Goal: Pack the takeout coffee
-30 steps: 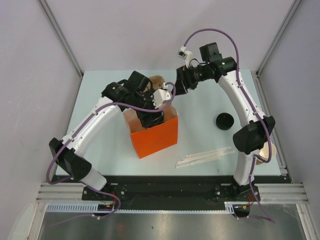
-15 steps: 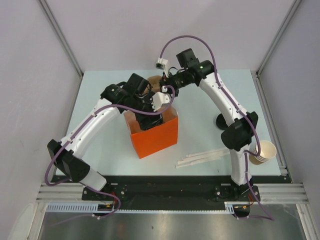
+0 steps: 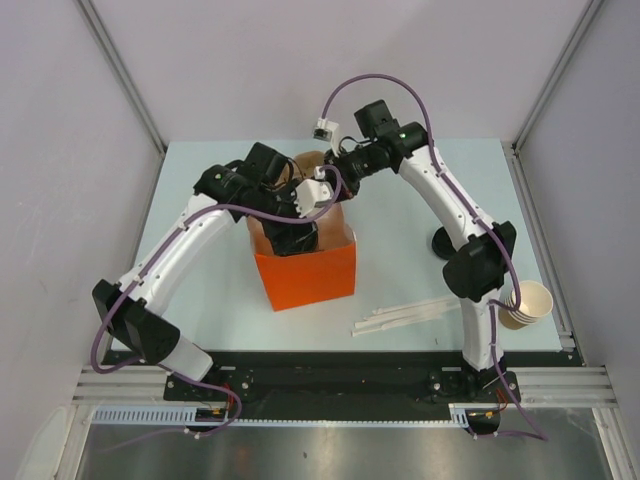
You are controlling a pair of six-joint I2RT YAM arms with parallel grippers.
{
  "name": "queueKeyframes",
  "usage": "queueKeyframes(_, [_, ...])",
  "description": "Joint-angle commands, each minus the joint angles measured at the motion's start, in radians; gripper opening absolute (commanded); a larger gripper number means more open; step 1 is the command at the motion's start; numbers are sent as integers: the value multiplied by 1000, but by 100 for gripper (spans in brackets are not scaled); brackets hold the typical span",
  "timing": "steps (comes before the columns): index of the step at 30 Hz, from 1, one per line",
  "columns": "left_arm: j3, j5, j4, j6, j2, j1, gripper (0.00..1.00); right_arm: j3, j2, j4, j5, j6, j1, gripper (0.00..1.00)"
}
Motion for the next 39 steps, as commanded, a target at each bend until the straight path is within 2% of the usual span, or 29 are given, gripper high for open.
queueKeyframes(1, [-8,10,4,26,-40,21,45,-73,-111,24,-24,52,0,0])
queueKeyframes(2, [-13,14,7,29,-40,23,45,-108,-118,36,-21,45,3,0])
queueKeyframes(3, [-19,14,15,28,-40,23,45,-112,-118,39,-12,37,7,8])
queueKeyframes(4, [-28,15,18,28,-39,23,45,-109,-111,39,-6,35,12,30])
queueKeyframes(6, [-36,17,29,28,-42,21,45,-60,-77,31,11,49,15,43])
queueKeyframes(7, [-42,17,30,29,-43,21,44,-38,-66,28,20,52,16,47])
queueKeyframes(13, [-56,21,35,34,-50,21,44,17,-22,30,51,54,29,53])
queueKeyframes(17, [-62,27,37,29,-51,21,44,5,-10,14,68,20,61,52])
queueKeyframes(18, [-67,26,40,28,-56,23,44,-4,-8,10,80,11,70,48])
queueKeyframes(20, [-73,26,46,29,-62,23,44,-6,-3,14,89,18,72,35])
queueKeyframes(21, [-83,20,52,28,-65,21,44,-9,-2,24,110,41,72,23])
queueKeyframes(25, [-119,14,73,23,-89,21,43,3,-14,94,138,72,62,0])
queueKeyframes(31, [-208,-22,145,25,-140,9,43,-7,-82,229,146,117,67,0])
queueKeyframes(34, [-289,-68,210,32,-194,-14,43,-66,-138,293,161,124,75,0])
queueKeyframes(39, [-445,-137,323,31,-270,-39,43,-269,-250,413,253,78,115,0])
